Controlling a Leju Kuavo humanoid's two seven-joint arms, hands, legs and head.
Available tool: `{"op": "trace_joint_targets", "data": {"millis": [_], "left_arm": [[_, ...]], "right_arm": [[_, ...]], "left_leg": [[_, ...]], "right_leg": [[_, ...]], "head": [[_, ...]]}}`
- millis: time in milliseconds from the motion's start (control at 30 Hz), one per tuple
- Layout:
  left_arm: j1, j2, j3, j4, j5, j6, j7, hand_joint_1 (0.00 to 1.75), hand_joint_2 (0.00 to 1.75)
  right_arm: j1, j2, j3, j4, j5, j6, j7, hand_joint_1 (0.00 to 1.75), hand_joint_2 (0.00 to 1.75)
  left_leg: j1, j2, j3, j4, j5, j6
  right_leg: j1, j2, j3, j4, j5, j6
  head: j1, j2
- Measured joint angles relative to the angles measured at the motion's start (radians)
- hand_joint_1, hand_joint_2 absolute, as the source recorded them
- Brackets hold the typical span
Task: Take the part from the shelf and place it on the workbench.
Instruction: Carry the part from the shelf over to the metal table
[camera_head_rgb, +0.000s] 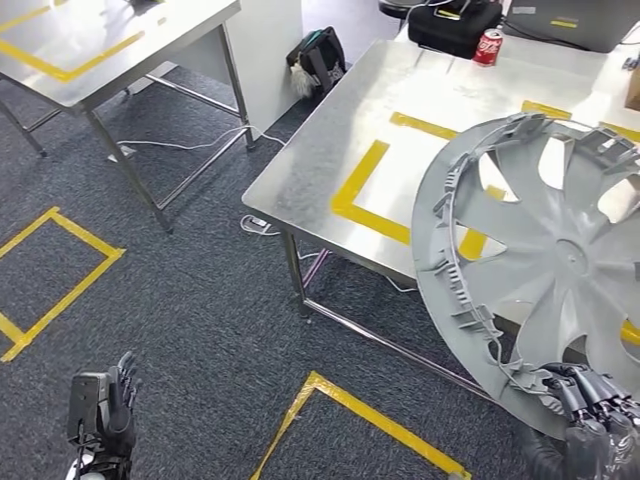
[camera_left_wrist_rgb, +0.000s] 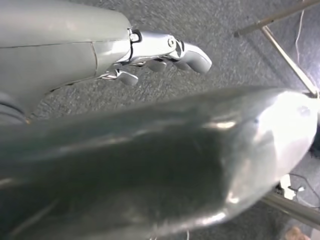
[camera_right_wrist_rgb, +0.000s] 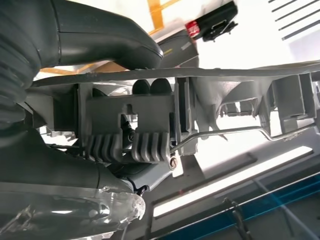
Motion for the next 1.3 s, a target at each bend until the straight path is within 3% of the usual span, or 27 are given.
{"op": "trace_joint_targets", "data": {"millis": [33, 67, 100, 167, 200, 233, 300, 367, 433, 500, 533, 567, 600, 667, 733, 800, 867, 933, 1000, 1033, 1067, 1100, 1167, 1200, 1300], "left_arm": [[0.000, 0.000, 0.000, 0.002, 0.000, 0.000, 0.001, 0.00, 0.00], [0.000, 0.000, 0.001, 0.003, 0.000, 0.000, 0.002, 0.00, 0.00], [0.000, 0.000, 0.001, 0.005, 0.000, 0.000, 0.002, 0.00, 0.00], [-0.001, 0.000, 0.002, 0.007, 0.000, -0.002, 0.005, 0.00, 0.00], [-0.001, 0.000, 0.002, 0.008, 0.000, -0.004, 0.007, 0.00, 0.00], [-0.001, 0.000, 0.003, 0.009, 0.000, -0.006, 0.010, 0.00, 0.00], [-0.002, 0.000, 0.003, 0.010, 0.000, -0.011, 0.013, 0.00, 0.00], [-0.007, -0.002, 0.004, 0.010, -0.001, -0.015, 0.014, 0.00, 0.00], [-0.008, -0.003, 0.006, 0.011, -0.001, -0.018, 0.014, 0.00, 0.00], [-0.006, -0.002, 0.011, 0.013, -0.002, -0.019, 0.014, 0.00, 0.00], [-0.006, -0.002, 0.013, 0.014, -0.002, -0.019, 0.014, 0.00, 0.00], [-0.006, -0.002, 0.014, 0.015, -0.002, -0.020, 0.014, 0.00, 0.00], [-0.006, -0.003, 0.014, 0.016, -0.002, -0.020, 0.014, 0.00, 0.00], [-0.006, -0.004, 0.014, 0.016, -0.002, -0.020, 0.014, 0.00, 0.00], [-0.006, -0.004, 0.015, 0.017, -0.002, -0.020, 0.014, 0.00, 0.00], [-0.007, -0.004, 0.017, 0.017, -0.004, -0.020, 0.014, 0.00, 0.00], [-0.008, -0.005, 0.018, 0.017, -0.006, -0.021, 0.014, 0.00, 0.00], [-0.007, -0.006, 0.020, 0.017, -0.009, -0.022, 0.014, 0.00, 0.00], [-0.004, -0.006, 0.024, 0.017, -0.011, -0.022, 0.014, 0.00, 0.00], [-0.002, -0.005, 0.027, 0.018, -0.010, -0.022, 0.014, 0.00, 0.00], [0.000, -0.005, 0.031, 0.019, -0.011, -0.022, 0.014, 0.00, 0.00], [0.000, -0.005, 0.034, 0.019, -0.012, -0.025, 0.014, 0.00, 0.00], [0.000, -0.004, 0.040, 0.019, -0.019, -0.039, 0.013, 0.00, 0.00], [-0.001, -0.004, 0.043, 0.019, -0.024, -0.048, 0.011, 0.00, 0.00], [-0.007, -0.003, 0.046, 0.020, -0.033, -0.070, 0.004, 0.00, 0.00]], "right_arm": [[0.000, 0.000, 0.000, 0.000, 0.000, 0.000, -0.002, 1.75, 1.75], [0.000, 0.000, 0.000, 0.000, -0.001, 0.000, -0.004, 1.75, 1.75], [0.000, 0.000, 0.000, 0.000, -0.003, 0.000, -0.006, 1.75, 1.75], [-0.001, 0.000, -0.001, 0.001, -0.006, 0.000, -0.011, 1.75, 1.75], [-0.002, 0.000, -0.002, 0.001, -0.008, 0.000, -0.015, 1.75, 1.75], [-0.002, 0.001, -0.003, 0.002, -0.011, 0.000, -0.018, 1.75, 1.75], [0.001, 0.002, -0.006, 0.003, -0.016, 0.000, -0.026, 1.75, 1.75], [0.005, 0.002, -0.008, 0.003, -0.021, 0.000, -0.034, 1.75, 1.75], [0.006, 0.004, -0.011, 0.003, -0.025, 0.000, -0.039, 1.75, 1.75], [0.005, 0.005, -0.015, 0.003, -0.026, 0.000, -0.042, 1.75, 1.75], [0.005, 0.005, -0.016, 0.003, -0.027, 0.000, -0.043, 1.75, 1.75], [0.006, 0.005, -0.018, 0.003, -0.027, 0.000, -0.044, 1.75, 1.75], [0.006, 0.006, -0.019, 0.003, -0.027, 0.000, -0.044, 1.75, 1.75], [0.006, 0.007, -0.023, 0.003, -0.028, 0.000, -0.044, 1.75, 1.75], [0.005, 0.009, -0.026, 0.003, -0.030, 0.000, -0.047, 1.75, 1.75], [0.006, 0.012, -0.029, 0.003, -0.035, 0.000, -0.054, 1.75, 1.75], [0.008, 0.018, -0.032, 0.003, -0.042, 0.000, -0.063, 1.75, 1.75], [0.006, 0.024, -0.033, 0.003, -0.049, 0.000, -0.073, 1.75, 1.75], [0.003, 0.030, -0.033, 0.005, -0.054, 0.000, -0.081, 1.75, 1.75], [0.002, 0.033, -0.033, 0.006, -0.057, 0.000, -0.085, 1.75, 1.75], [0.000, 0.037, -0.033, 0.009, -0.060, 0.000, -0.088, 1.75, 1.75], [-0.001, 0.040, -0.033, 0.012, -0.065, 0.000, -0.093, 1.75, 1.75], [-0.003, 0.045, -0.033, 0.017, -0.078, 0.000, -0.108, 1.75, 1.75], [-0.003, 0.046, -0.034, 0.020, -0.083, 0.000, -0.116, 1.75, 1.75], [0.002, 0.047, -0.034, 0.024, -0.089, 0.000, -0.127, 1.75, 1.75]], "left_leg": [[0.001, 0.000, -0.022, 0.002, -0.021, -0.001], [0.003, -0.001, -0.030, -0.023, -0.013, -0.002], [0.005, -0.006, -0.024, -0.072, 0.027, -0.003], [0.011, -0.041, 0.006, -0.198, 0.138, -0.002], [0.013, -0.060, 0.017, -0.243, 0.174, 0.000], [0.015, -0.073, 0.023, -0.267, 0.193, 0.004], [0.014, -0.064, 0.029, -0.275, 0.201, 0.017], [0.016, -0.044, 0.038, -0.280, 0.207, 0.031], [0.016, -0.023, 0.045, -0.283, 0.204, 0.042], [0.013, 0.000, 0.049, -0.282, 0.197, 0.047], [0.013, 0.011, 0.052, -0.282, 0.194, 0.047], [0.013, 0.021, 0.057, -0.282, 0.190, 0.047], [0.012, 0.031, 0.062, -0.282, 0.186, 0.045], [0.009, 0.049, 0.077, -0.282, 0.176, 0.038], [0.005, 0.064, 0.088, -0.281, 0.169, 0.029], [0.004, 0.081, 0.094, -0.283, 0.166, 0.019], [0.008, 0.070, 0.091, -0.270, 0.151, 0.007], [0.011, 0.030, 0.054, -0.187, 0.100, -0.002], [0.011, 0.007, -0.013, -0.058, 0.047, -0.005], [0.012, 0.003, -0.036, -0.018, 0.041, -0.005], [0.012, 0.002, -0.044, -0.014, 0.055, -0.004], [0.012, -0.002, -0.033, -0.048, 0.086, -0.003], [0.014, -0.018, 0.020, -0.171, 0.155, 0.001], [0.015, -0.026, 0.045, -0.226, 0.172, 0.004], [0.016, -0.031, 0.073, -0.285, 0.161, 0.024]], "right_leg": [[-0.001, 0.012, 0.009, 0.000, -0.007, 0.001], [-0.003, 0.025, 0.019, -0.001, -0.014, 0.004], [-0.005, 0.037, 0.029, -0.001, -0.022, 0.007], [-0.007, 0.060, 0.044, 0.002, -0.033, 0.014], [-0.007, 0.071, 0.045, 0.003, -0.038, 0.020], [-0.008, 0.081, 0.044, 0.003, -0.041, 0.026], [-0.009, 0.099, 0.038, -0.001, -0.047, 0.039], [-0.006, 0.068, 0.028, 0.022, -0.068, 0.049], [-0.003, 0.009, -0.014, 0.118, -0.127, 0.056], [-0.003, -0.013, -0.076, 0.244, -0.184, 0.060], [-0.003, -0.015, -0.090, 0.274, -0.188, 0.062], [-0.003, -0.017, -0.084, 0.263, -0.173, 0.062], [-0.003, -0.023, -0.056, 0.212, -0.143, 0.061], [0.000, -0.063, 0.023, 0.070, -0.081, 0.056], [0.004, -0.087, 0.067, -0.003, -0.058, 0.049], [0.005, -0.067, 0.069, -0.008, -0.055, 0.040], [0.001, -0.046, 0.069, -0.012, -0.050, 0.030], [-0.005, -0.025, 0.070, -0.015, -0.046, 0.021], [-0.006, 0.000, 0.070, -0.015, -0.046, 0.018], [-0.006, 0.014, 0.070, -0.015, -0.047, 0.018], [-0.006, 0.028, 0.071, -0.015, -0.047, 0.017], [-0.006, 0.042, 0.072, -0.015, -0.047, 0.018], [-0.006, 0.064, 0.074, -0.014, -0.051, 0.022], [-0.005, 0.074, 0.074, -0.014, -0.055, 0.027], [-0.003, 0.087, 0.077, -0.013, -0.063, 0.044]], "head": [[0.000, 0.000], [0.000, 0.000], [0.000, 0.000], [-0.001, 0.000], [-0.001, 0.000], [-0.003, 0.000], [-0.003, 0.000], [0.000, 0.000], [0.003, 0.000], [0.003, 0.000], [0.004, 0.000], [0.004, 0.000], [0.004, 0.000], [0.003, 0.000], [0.002, 0.000], [0.001, 0.000], [0.000, 0.000], [-0.003, 0.000], [-0.005, 0.000], [-0.006, 0.000], [-0.005, 0.000], [-0.005, 0.000], [-0.006, 0.000], [-0.006, 0.000], [-0.009, 0.000]]}}
